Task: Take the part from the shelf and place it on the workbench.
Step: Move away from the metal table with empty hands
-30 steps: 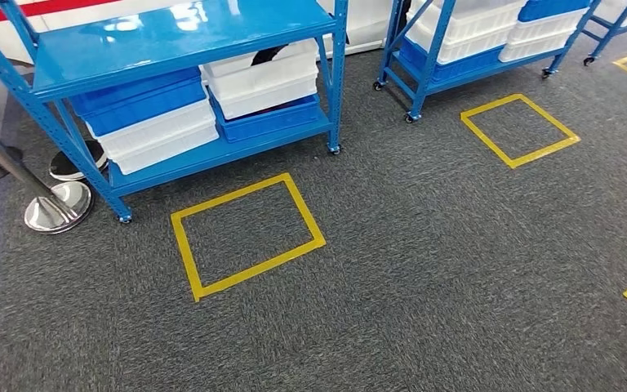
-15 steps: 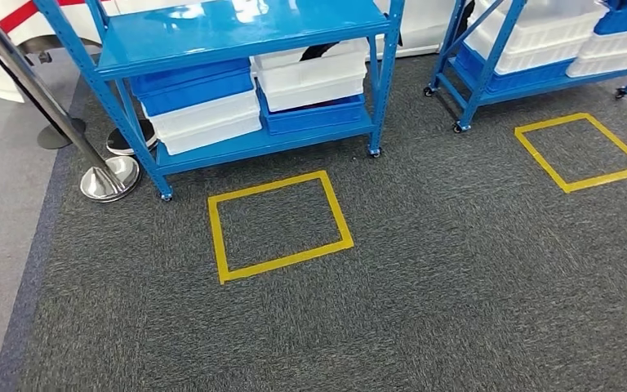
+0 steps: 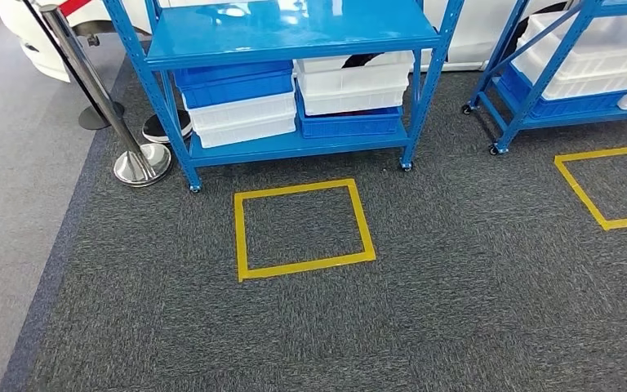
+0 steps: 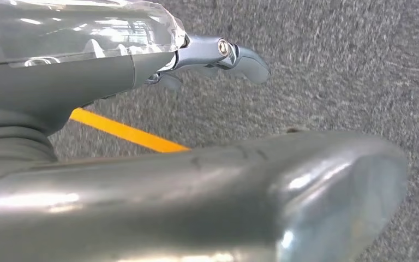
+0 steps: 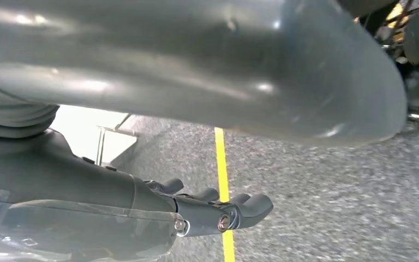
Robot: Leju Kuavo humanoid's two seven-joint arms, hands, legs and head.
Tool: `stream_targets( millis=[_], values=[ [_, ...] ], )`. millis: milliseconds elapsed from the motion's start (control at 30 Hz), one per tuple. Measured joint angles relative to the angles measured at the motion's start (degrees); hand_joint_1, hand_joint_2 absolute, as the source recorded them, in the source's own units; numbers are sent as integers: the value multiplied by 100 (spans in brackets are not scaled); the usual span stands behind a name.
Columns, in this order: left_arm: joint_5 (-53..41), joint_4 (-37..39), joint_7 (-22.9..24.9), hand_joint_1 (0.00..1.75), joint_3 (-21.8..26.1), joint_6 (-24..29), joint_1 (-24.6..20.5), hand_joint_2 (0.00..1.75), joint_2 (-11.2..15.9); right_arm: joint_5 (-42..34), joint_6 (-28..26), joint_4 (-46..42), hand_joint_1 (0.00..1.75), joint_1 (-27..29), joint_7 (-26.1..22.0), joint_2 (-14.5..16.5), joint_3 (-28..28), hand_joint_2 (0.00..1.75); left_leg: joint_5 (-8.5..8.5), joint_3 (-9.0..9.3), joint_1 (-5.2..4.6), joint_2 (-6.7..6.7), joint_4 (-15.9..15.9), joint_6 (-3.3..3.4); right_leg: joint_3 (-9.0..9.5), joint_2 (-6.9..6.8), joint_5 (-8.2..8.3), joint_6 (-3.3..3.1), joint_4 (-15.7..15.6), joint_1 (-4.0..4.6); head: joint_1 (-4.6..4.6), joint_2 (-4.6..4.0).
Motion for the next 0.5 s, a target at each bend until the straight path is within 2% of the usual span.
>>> stream_targets(
  millis=[33, 67, 167, 200, 233, 267, 333, 367, 400, 433, 467, 500],
  values=[
    [8, 2, 4, 0, 4, 17, 0, 0, -6, 8, 10, 2, 0, 3, -2, -1, -7, 0, -54, 23, -4, -13, 25, -39, 106, 21, 59, -17, -242, -3, -2, 1],
    [19, 2, 6, 0, 10, 33, -1, 0, -7, 20, 18, 3, 0, 2, -4, -1, -15, 0, -100, 34, -13, -19, 34, -75, 154, 39, 28, -49, -343, 4, -4, 1],
    [64, 2, -31, 0, 26, 63, -11, 0, -13, 65, 40, 1, 0, -22, -4, -1, -27, 0, -189, 101, -6, -12, 41, -157, 229, 36, -96, -189, -371, 23, -10, 0],
    [76, 3, -75, 0, 30, 65, -14, 0, -28, 78, 43, -1, 0, -18, 8, -2, -28, 0, -230, 79, 2, 14, 154, -183, 292, 25, -135, -228, -391, 20, -11, 0],
    [86, 3, -126, 0, 33, 69, -17, 0, -51, 89, 43, -2, 0, -16, 31, -3, -28, 0, -301, -31, 10, 44, 395, -209, 370, 10, -180, -262, -418, 15, -11, 0],
    [93, 4, -169, 0, 35, 74, -18, 0, -77, 97, 41, -2, 0, -7, 63, -4, -28, 0, -386, -246, 14, 73, 767, -229, 451, -4, -230, -284, -443, 20, -10, 1],
    [98, 4, -202, 0, 38, 82, -14, 0, -127, 103, 40, -2, 0, -9, 118, -11, -29, 0, -515, -858, 17, 89, 1591, -243, 609, -19, -349, -307, -478, 40, -10, 0],
    [98, 4, -198, 0, 40, 80, -6, 0, -144, 105, 40, -2, 0, -11, 132, -15, -30, 0, -447, -1122, 16, 89, 1825, -230, 701, -17, -419, -312, -493, 53, -10, 0],
    [97, 4, -193, 0, 41, 74, 5, 0, -161, 105, 40, -2, 0, -12, 136, -20, -31, 0, -240, -1286, 9, 89, 1828, -200, 814, -14, -495, -316, -515, 69, -10, -1],
    [94, 4, -187, 0, 43, 63, 16, 0, -176, 105, 40, -2, 0, -12, 136, -23, -31, 0, 81, -1347, -4, 89, 1607, -150, 948, -11, -575, -319, -547, 91, -10, -1],
    [92, 4, -181, 0, 44, 53, 31, 0, -184, 107, 41, -2, 0, -3, 135, -26, -32, 0, 458, -1331, -30, 89, 1225, -73, 1087, -11, -656, -322, -592, 106, -10, 0],
    [93, 4, -174, 0, 46, 44, 45, 0, -181, 112, 49, 4, 0, 3, 132, -20, -32, 0, 727, -1277, -68, 95, 915, 13, 1212, -17, -727, -317, -647, 115, 2, 0]
  ],
)
